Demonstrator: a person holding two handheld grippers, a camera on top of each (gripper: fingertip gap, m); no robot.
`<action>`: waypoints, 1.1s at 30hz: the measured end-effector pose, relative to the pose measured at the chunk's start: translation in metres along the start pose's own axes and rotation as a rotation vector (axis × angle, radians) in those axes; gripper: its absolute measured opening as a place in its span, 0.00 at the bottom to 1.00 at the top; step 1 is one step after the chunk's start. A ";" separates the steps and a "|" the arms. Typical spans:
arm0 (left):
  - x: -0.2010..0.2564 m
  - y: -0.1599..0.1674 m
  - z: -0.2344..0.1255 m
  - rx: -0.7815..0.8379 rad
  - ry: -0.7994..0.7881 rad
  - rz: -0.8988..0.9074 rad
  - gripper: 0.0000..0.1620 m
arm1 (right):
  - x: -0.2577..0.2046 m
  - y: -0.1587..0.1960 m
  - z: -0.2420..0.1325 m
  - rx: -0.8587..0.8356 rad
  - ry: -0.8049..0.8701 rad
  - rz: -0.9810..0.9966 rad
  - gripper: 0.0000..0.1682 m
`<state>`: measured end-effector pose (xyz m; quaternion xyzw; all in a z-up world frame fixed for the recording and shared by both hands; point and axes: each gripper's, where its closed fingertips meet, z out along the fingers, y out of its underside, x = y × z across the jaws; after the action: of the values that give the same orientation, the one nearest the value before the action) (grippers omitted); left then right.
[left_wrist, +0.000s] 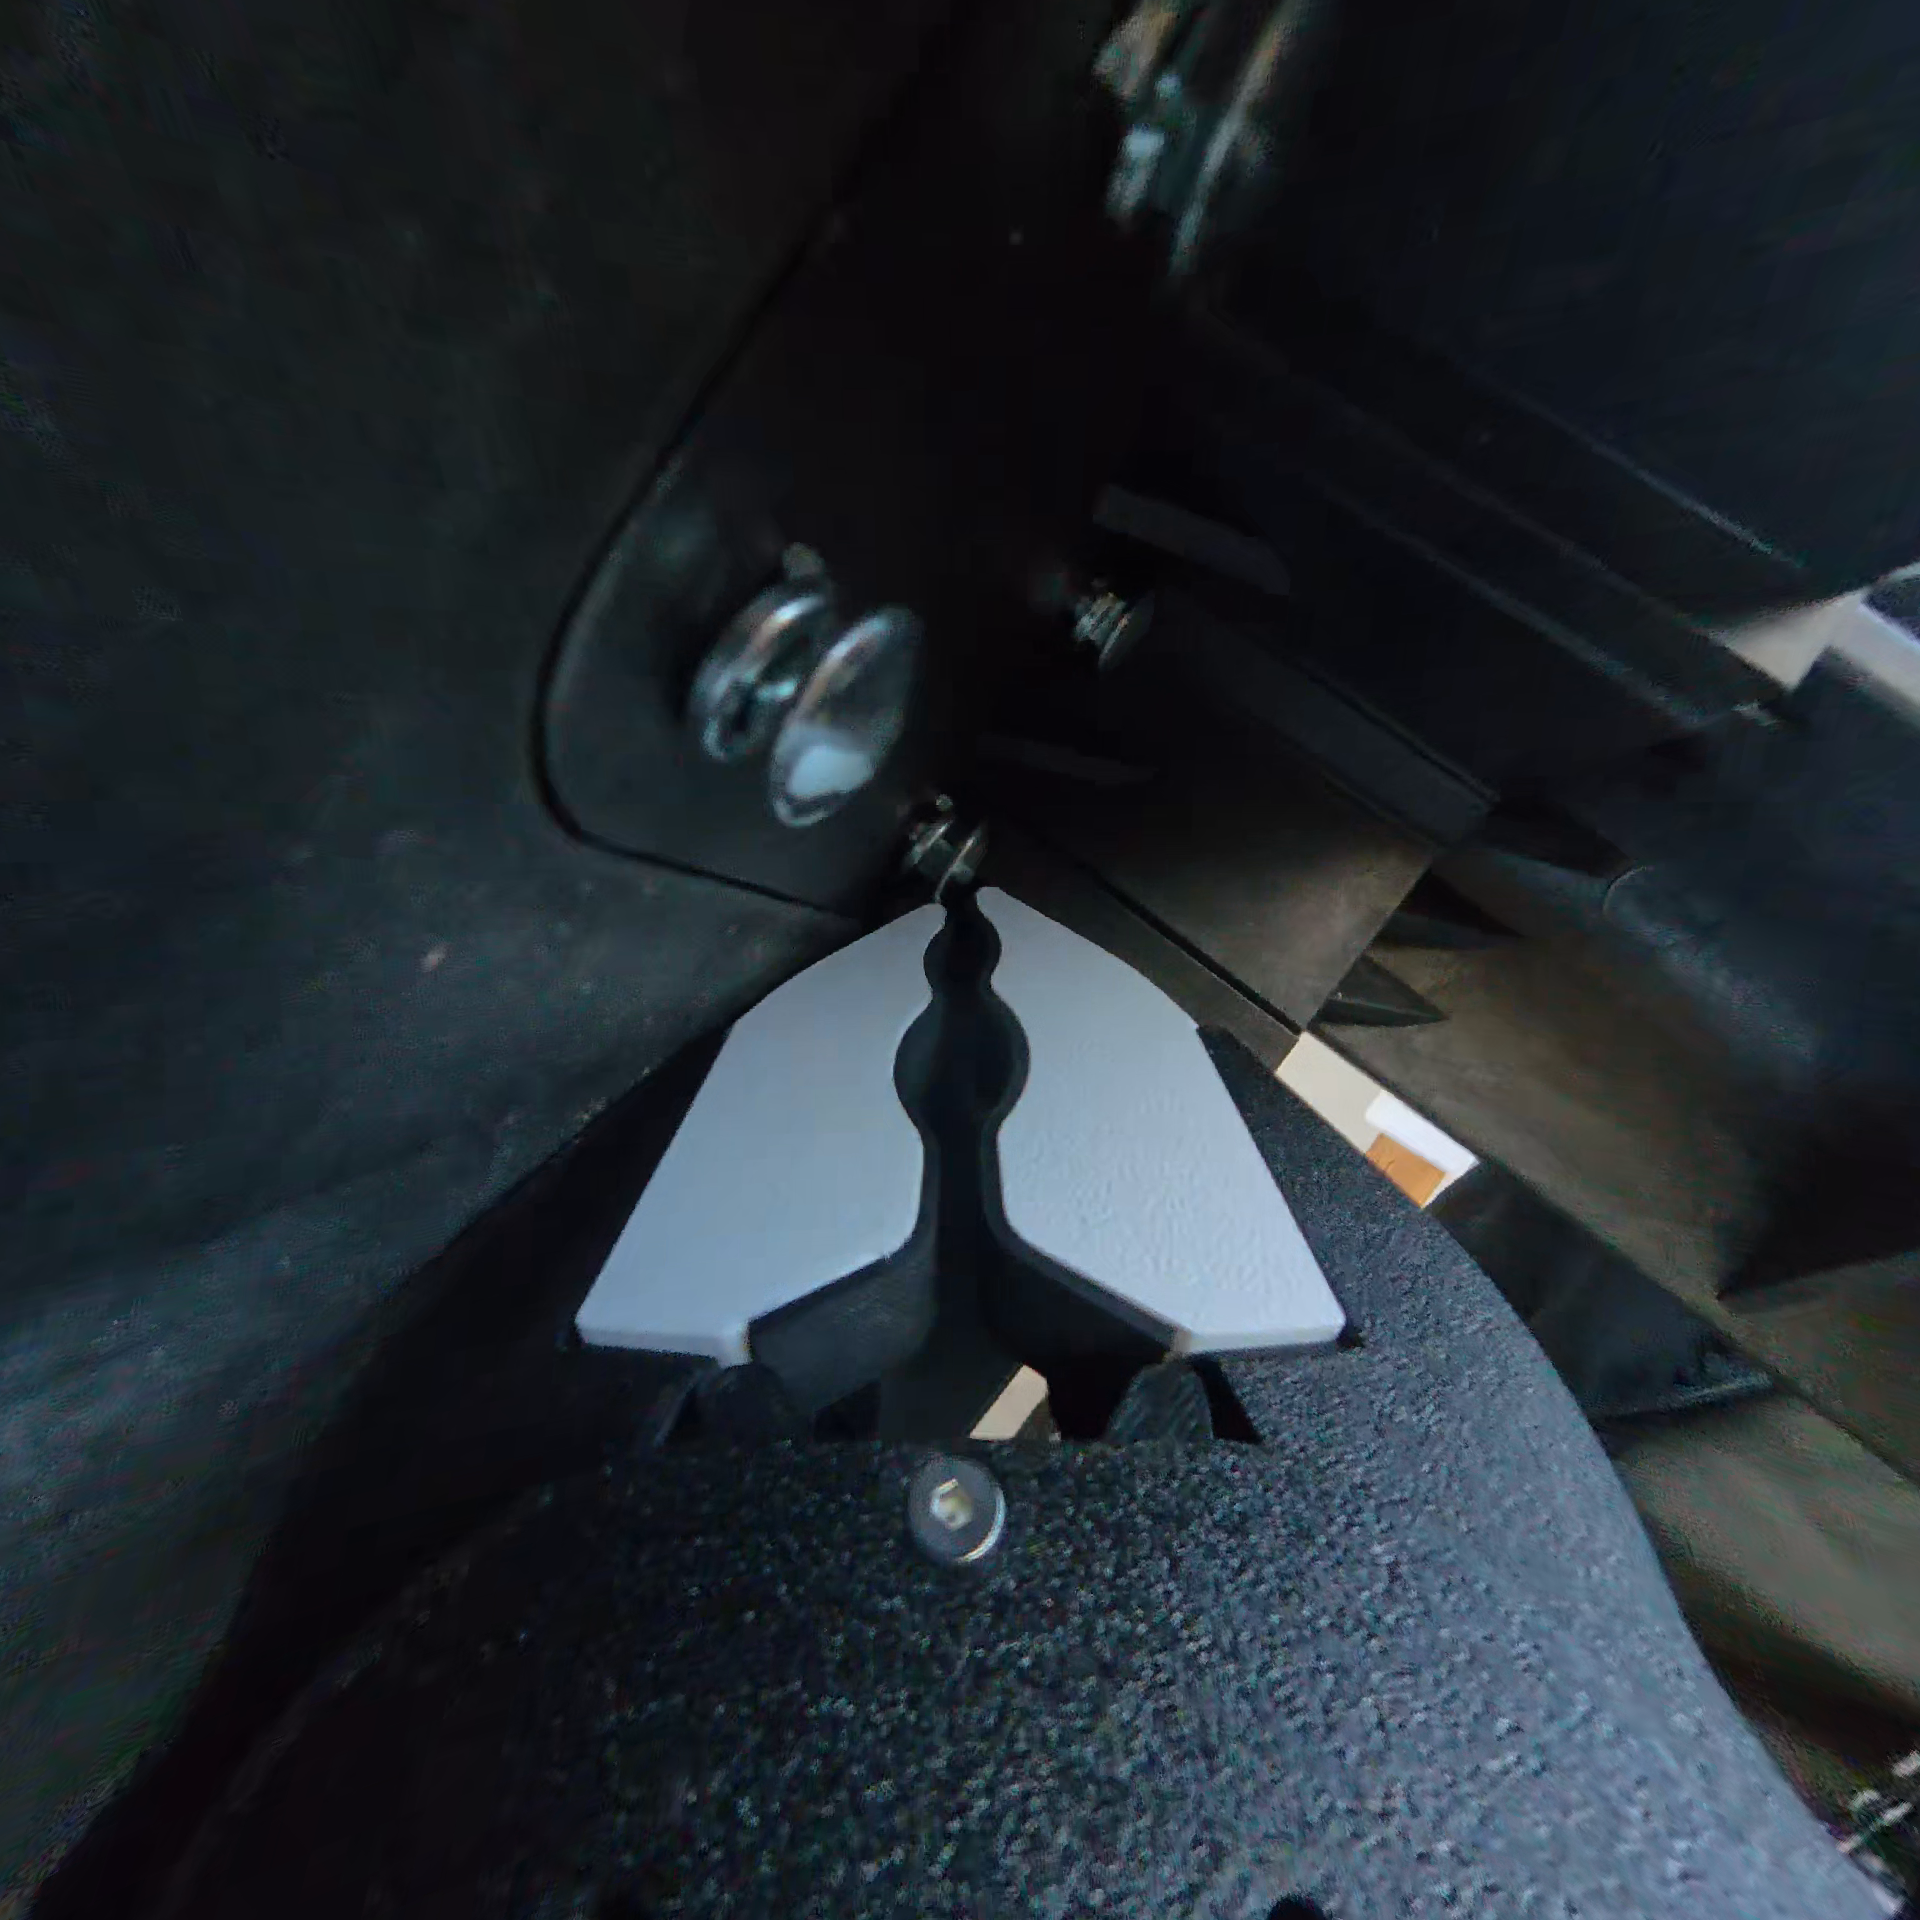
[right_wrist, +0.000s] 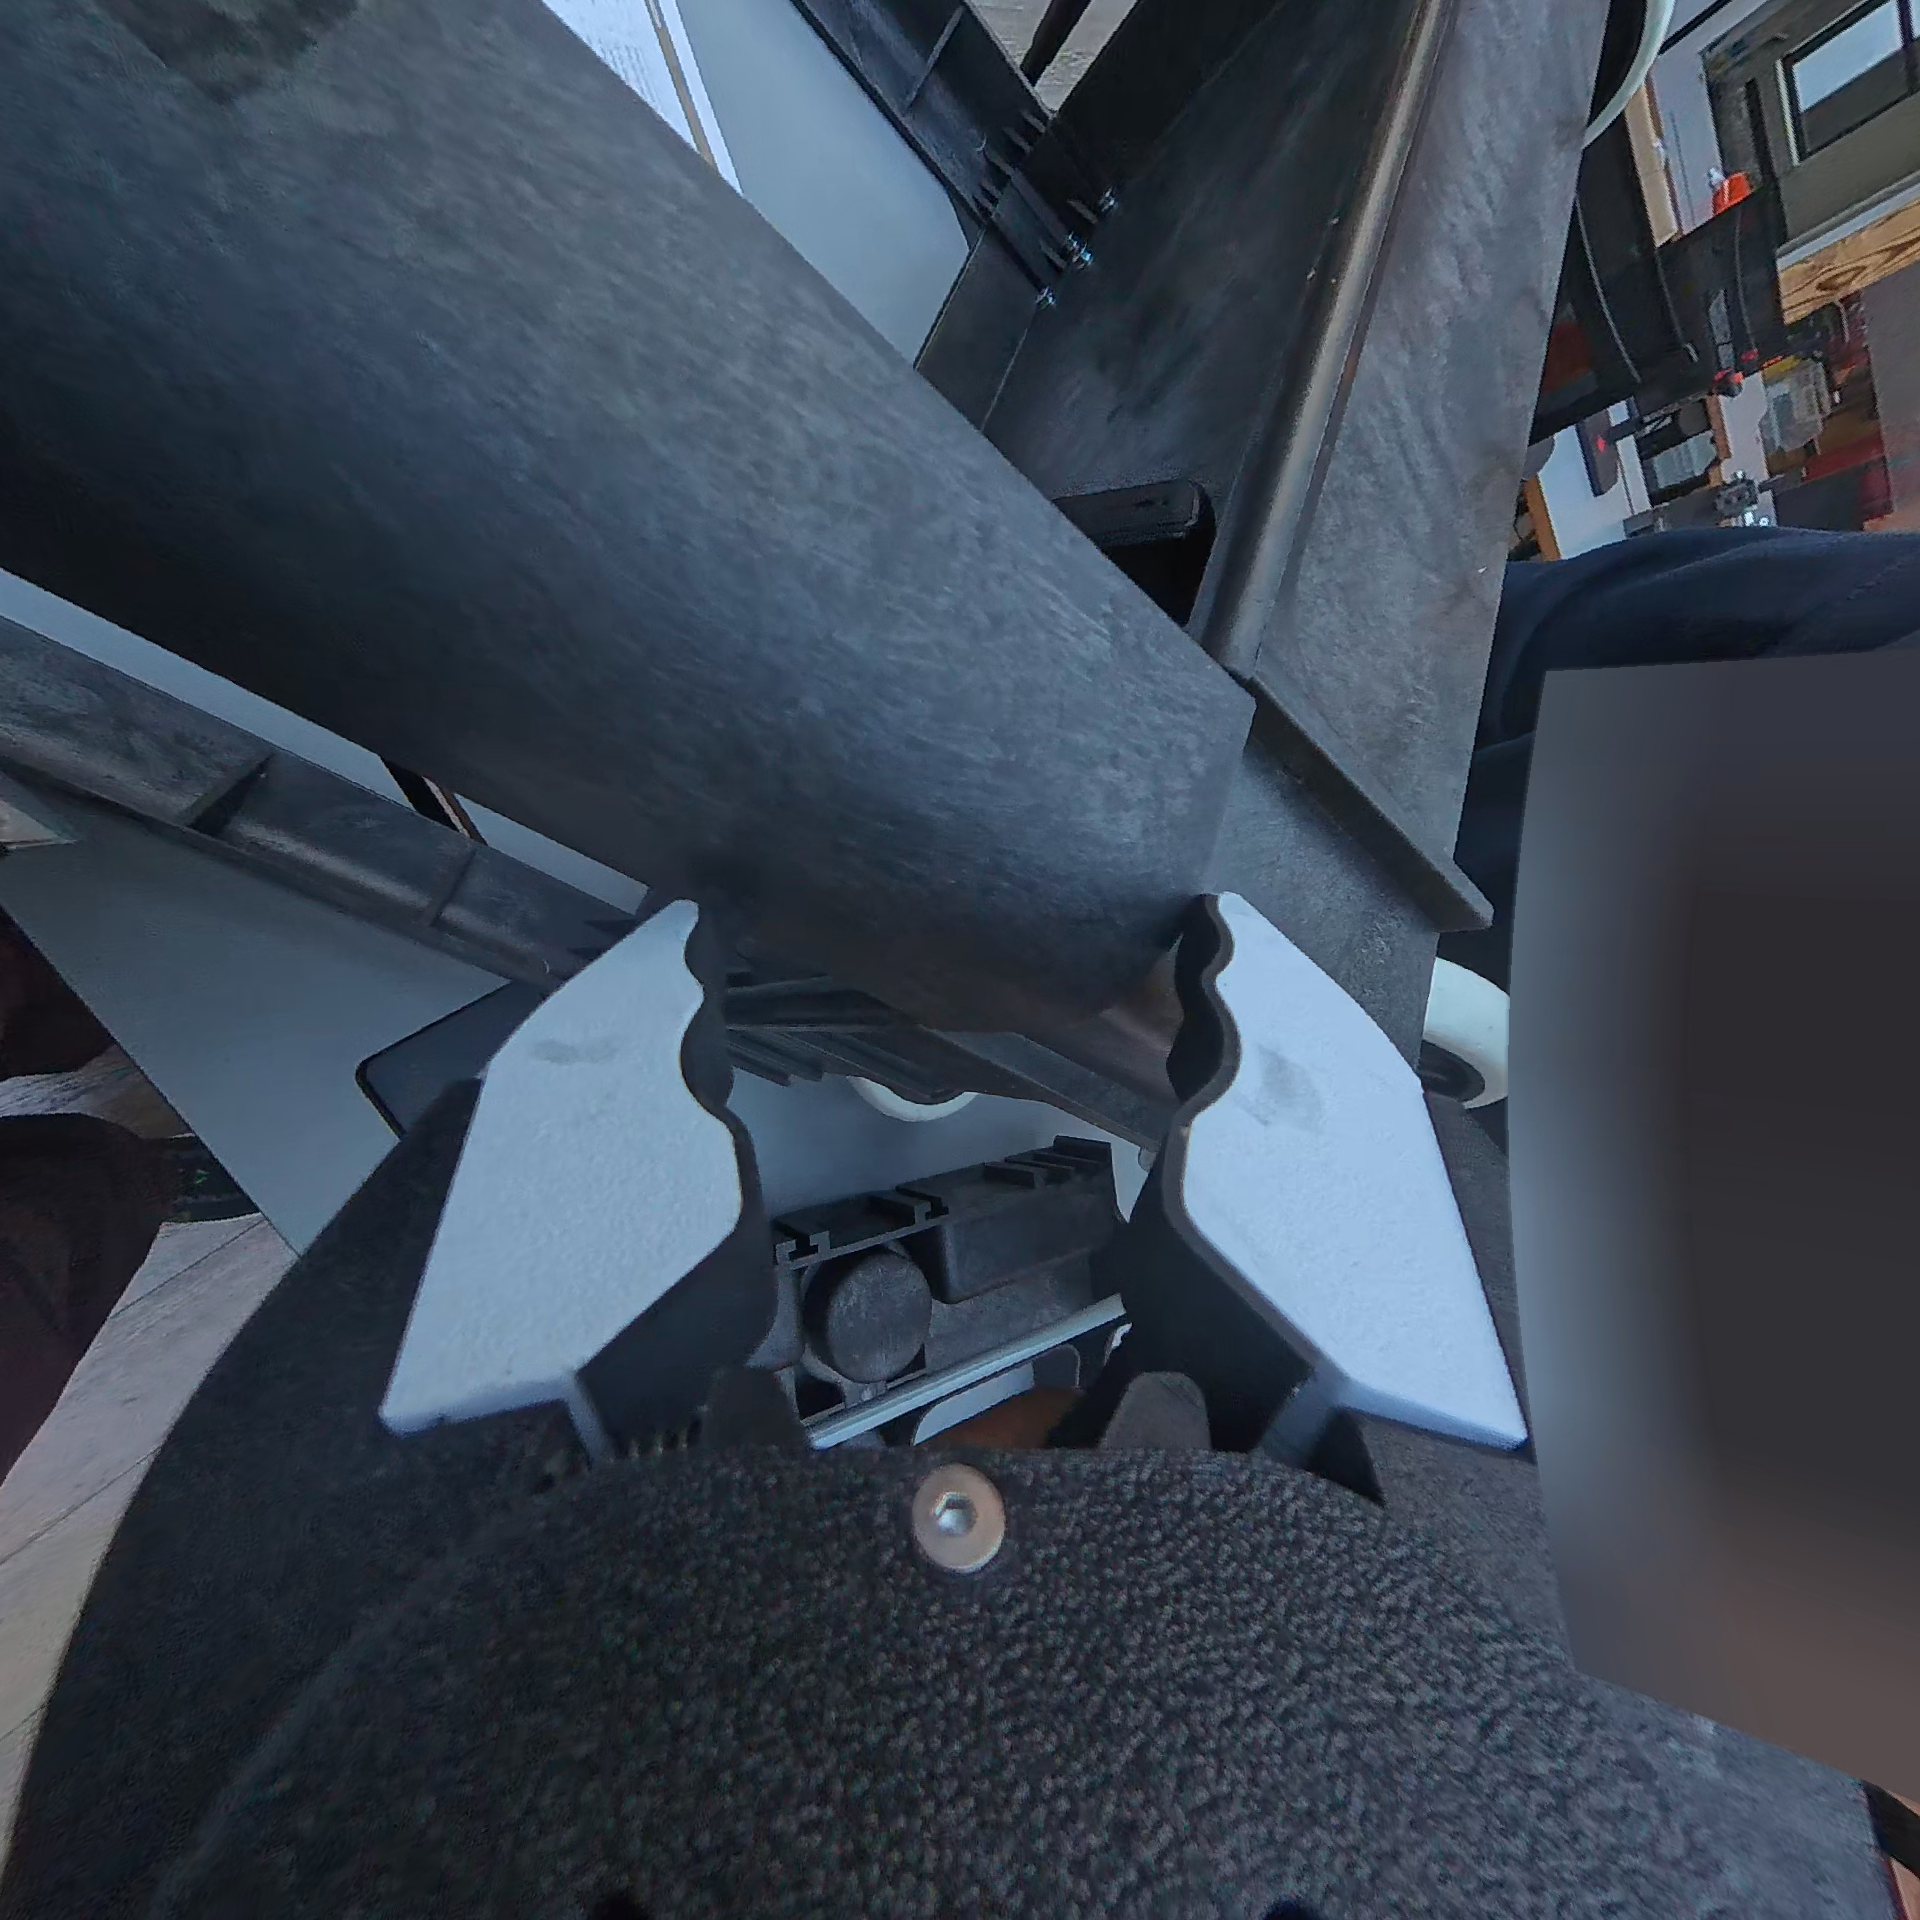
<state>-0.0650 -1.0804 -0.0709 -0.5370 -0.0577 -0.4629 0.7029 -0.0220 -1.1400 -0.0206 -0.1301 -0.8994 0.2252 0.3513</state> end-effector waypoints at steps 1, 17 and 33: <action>-0.001 -0.001 0.000 0.013 -0.011 -0.025 0.00 | 0.000 0.000 0.000 -0.001 -0.001 0.002 0.52; -0.003 -0.001 0.001 0.011 -0.166 -0.177 0.00 | 0.001 0.001 0.001 -0.022 0.016 -0.004 0.52; -0.004 -0.001 0.001 -0.031 -0.251 -0.315 0.00 | 0.002 0.004 0.002 -0.051 0.051 -0.038 0.53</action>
<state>-0.0670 -1.0773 -0.0721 -0.5855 -0.2211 -0.4976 0.6006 -0.0240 -1.1367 -0.0224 -0.1279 -0.8978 0.1921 0.3750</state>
